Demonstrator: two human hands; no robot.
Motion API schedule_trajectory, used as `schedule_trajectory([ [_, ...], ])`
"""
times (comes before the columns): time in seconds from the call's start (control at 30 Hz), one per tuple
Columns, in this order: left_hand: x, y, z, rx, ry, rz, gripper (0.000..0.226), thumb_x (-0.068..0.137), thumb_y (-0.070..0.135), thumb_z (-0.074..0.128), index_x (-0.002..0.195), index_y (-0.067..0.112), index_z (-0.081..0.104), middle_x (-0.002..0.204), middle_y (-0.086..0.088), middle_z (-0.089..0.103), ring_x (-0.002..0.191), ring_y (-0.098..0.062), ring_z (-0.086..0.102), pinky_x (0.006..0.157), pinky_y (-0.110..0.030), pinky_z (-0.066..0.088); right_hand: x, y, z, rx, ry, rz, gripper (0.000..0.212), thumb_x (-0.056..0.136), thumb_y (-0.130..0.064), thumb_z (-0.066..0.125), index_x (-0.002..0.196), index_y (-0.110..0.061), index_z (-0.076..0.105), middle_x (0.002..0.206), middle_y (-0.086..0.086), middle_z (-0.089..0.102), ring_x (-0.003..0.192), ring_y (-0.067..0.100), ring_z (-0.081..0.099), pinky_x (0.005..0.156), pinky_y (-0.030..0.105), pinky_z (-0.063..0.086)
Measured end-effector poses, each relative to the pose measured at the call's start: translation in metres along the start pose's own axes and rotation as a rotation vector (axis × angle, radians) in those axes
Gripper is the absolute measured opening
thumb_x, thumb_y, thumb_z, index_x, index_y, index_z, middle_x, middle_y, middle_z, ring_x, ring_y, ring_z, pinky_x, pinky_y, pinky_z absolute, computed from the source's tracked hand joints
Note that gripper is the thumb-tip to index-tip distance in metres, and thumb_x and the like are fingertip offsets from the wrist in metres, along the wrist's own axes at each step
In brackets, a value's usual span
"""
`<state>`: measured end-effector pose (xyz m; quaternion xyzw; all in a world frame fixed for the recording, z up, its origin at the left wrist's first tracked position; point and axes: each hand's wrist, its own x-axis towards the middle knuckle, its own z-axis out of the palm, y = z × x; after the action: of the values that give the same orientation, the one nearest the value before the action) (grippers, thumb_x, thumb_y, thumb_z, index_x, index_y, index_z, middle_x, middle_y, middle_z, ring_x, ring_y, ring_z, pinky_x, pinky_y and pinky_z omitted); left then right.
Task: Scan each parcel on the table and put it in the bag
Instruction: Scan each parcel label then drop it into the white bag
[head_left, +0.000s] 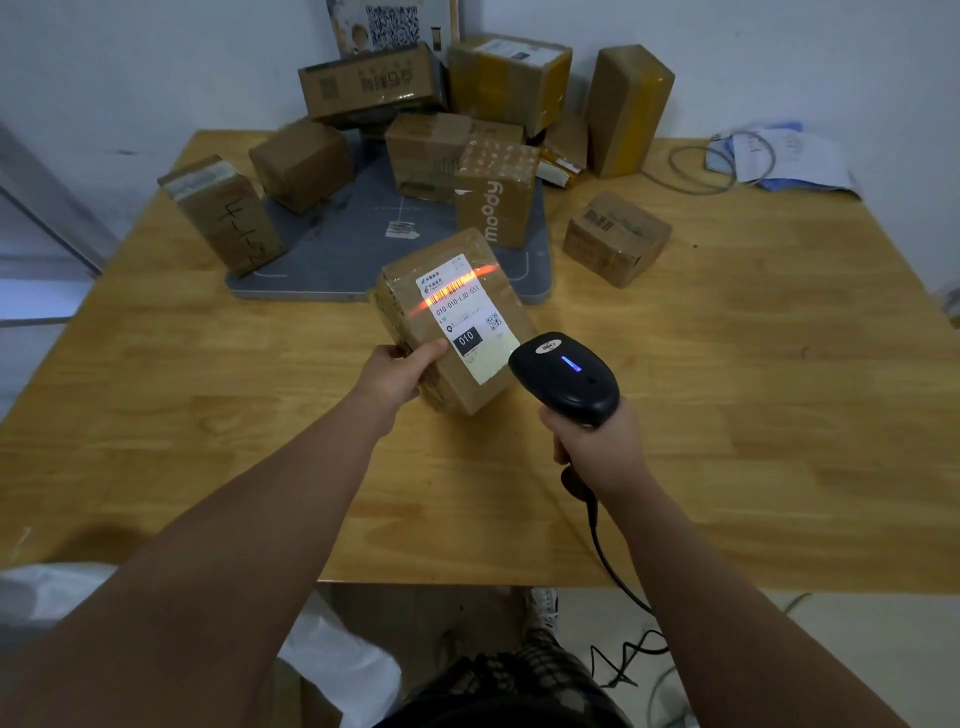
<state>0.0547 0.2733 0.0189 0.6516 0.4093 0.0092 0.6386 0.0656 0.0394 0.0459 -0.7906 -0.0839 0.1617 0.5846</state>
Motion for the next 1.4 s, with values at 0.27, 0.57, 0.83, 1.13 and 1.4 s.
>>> schedule_trajectory([
  [0.27, 0.001, -0.001, -0.001, 0.011, 0.001, -0.001, 0.074, 0.080, 0.044, 0.074, 0.138, 0.009, 0.044, 0.132, -0.005, 0.055, 0.117, -0.024, 0.056, 0.093, -0.033, 0.049, 0.003, -0.002, 0.001, -0.020, -0.018, 0.016, 0.010, 0.084, -0.005, 0.067, 0.093, -0.004, 0.065, 0.052, 0.004, 0.055, 0.043, 0.012, 0.053, 0.048, 0.023, 0.045],
  [0.57, -0.032, -0.010, -0.004, -0.002, 0.036, 0.033, 0.078, 0.079, 0.043, 0.075, 0.140, 0.008, 0.041, 0.131, -0.005, 0.053, 0.112, -0.021, 0.056, 0.088, -0.030, 0.048, -0.005, -0.010, 0.000, -0.048, -0.062, 0.012, 0.010, 0.085, -0.010, 0.068, 0.092, -0.005, 0.064, 0.053, 0.000, 0.056, 0.044, 0.010, 0.054, 0.048, 0.021, 0.047],
  [0.83, -0.115, -0.047, -0.012, -0.165, 0.205, 0.030, 0.071, 0.082, 0.047, 0.070, 0.135, 0.011, 0.041, 0.122, -0.001, 0.053, 0.107, -0.020, 0.056, 0.085, -0.030, 0.047, -0.030, -0.011, 0.004, -0.099, -0.338, 0.036, 0.013, 0.084, -0.014, 0.069, 0.082, -0.002, 0.063, 0.047, 0.001, 0.056, 0.044, 0.014, 0.054, 0.051, 0.028, 0.049],
  [1.13, -0.251, -0.166, -0.033, -0.451, 0.564, -0.049, 0.049, 0.085, 0.045, 0.066, 0.122, 0.018, 0.046, 0.114, 0.000, 0.061, 0.100, -0.015, 0.061, 0.083, -0.030, 0.051, -0.112, 0.009, 0.042, -0.156, -0.743, -0.050, 0.013, 0.085, -0.017, 0.072, 0.078, -0.019, 0.061, 0.054, -0.010, 0.059, 0.053, 0.009, 0.059, 0.060, 0.028, 0.052],
  [1.4, -0.320, -0.271, -0.095, -0.522, 0.858, -0.262, 0.059, 0.083, 0.049, 0.068, 0.123, 0.014, 0.042, 0.117, -0.005, 0.057, 0.104, -0.023, 0.059, 0.093, -0.043, 0.051, -0.163, 0.028, 0.108, -0.289, -0.871, -0.012, 0.008, 0.084, -0.014, 0.072, 0.086, -0.017, 0.065, 0.068, 0.005, 0.062, 0.064, 0.016, 0.060, 0.062, 0.031, 0.047],
])
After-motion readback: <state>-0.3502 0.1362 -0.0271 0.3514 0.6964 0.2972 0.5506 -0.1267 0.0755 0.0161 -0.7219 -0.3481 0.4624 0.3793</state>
